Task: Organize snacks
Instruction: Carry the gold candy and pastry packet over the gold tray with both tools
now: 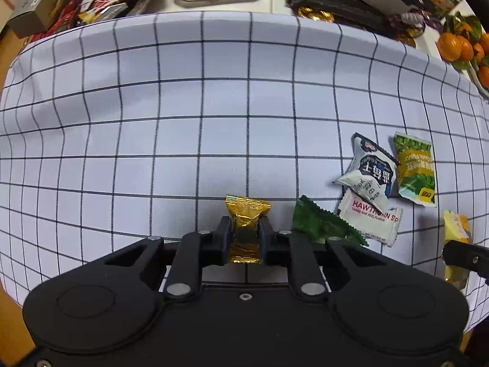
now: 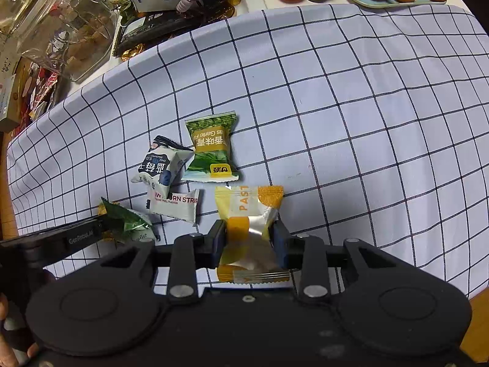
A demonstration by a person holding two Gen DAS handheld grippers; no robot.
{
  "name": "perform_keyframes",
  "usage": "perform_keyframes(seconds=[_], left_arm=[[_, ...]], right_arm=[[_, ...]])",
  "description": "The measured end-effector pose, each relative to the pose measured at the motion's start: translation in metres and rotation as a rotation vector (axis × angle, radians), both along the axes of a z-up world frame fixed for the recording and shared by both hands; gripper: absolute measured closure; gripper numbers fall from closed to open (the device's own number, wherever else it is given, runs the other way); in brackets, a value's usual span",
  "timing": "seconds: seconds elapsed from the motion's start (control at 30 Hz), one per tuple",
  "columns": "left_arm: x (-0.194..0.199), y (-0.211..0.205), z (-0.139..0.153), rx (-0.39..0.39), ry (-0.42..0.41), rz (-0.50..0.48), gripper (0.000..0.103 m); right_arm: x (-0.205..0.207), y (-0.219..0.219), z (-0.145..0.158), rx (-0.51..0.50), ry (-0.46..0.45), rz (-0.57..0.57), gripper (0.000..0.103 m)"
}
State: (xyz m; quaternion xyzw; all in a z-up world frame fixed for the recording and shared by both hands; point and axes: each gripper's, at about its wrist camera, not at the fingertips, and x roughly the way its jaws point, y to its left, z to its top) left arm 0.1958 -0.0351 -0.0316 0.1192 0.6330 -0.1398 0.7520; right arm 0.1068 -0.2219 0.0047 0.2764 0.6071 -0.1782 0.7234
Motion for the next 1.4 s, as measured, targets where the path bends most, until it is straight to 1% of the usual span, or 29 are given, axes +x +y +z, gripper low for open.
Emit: perform_keyframes(seconds=[0.23,0.3,0.37,0.43,0.53,0.63,0.73,0.83,0.9,1.0,1.1,1.3,1.4], left_arm=[[-0.010,0.018,0.031,-0.024,-0.037,0.058,0.079],[-0.022,0.019,0.042,-0.028,-0.047,0.045,0.079],[-0.035,0.018,0.051,-0.023,-0.057,0.011,0.079],[-0.049,0.018,0.058,-0.013,-0.083,-0.020,0.079],[-0.068,0.013,0.060,0.002,-0.118,-0.042,0.079],[-0.088,0.017,0.062,-0.028,-0.102,-0.056,0.079],[-0.110,0.019,0.061,-0.051,-0.090,-0.072,0.079],[-0.132,0.021,0.062,-0.043,-0.117,-0.079,0.079],[-0.146,0.025,0.066,-0.049,-0.143,-0.086,0.079],[-0.164,0.031,0.069,-0.083,-0.160,-0.091,0.079],[-0.179,0.037,0.065,-0.112,-0.150,-0.095,0.079],[-0.203,0.045,0.048,-0.115,-0.106,-0.107,0.079],[-0.211,0.051,0.040,-0.117,-0.078,-0.097,0.079]], right_arm=[[-0.004,0.002,0.011,-0.042,-0.030,0.001,0.068],[-0.008,0.002,0.015,-0.060,-0.045,0.000,0.068],[-0.012,0.003,0.020,-0.088,-0.067,0.004,0.068],[-0.018,0.005,0.027,-0.119,-0.091,0.016,0.068],[-0.028,0.009,0.036,-0.159,-0.129,0.030,0.068],[-0.039,0.013,0.044,-0.171,-0.156,0.033,0.068],[-0.054,0.020,0.056,-0.189,-0.205,0.042,0.068],[-0.076,0.028,0.064,-0.227,-0.252,0.041,0.068],[-0.093,0.034,0.067,-0.223,-0.280,0.042,0.068],[-0.120,0.041,0.066,-0.193,-0.316,0.033,0.068],[-0.145,0.051,0.062,-0.190,-0.339,0.021,0.068],[-0.186,0.076,0.052,-0.219,-0.351,0.041,0.068],[-0.203,0.089,0.042,-0.205,-0.336,0.053,0.068]])
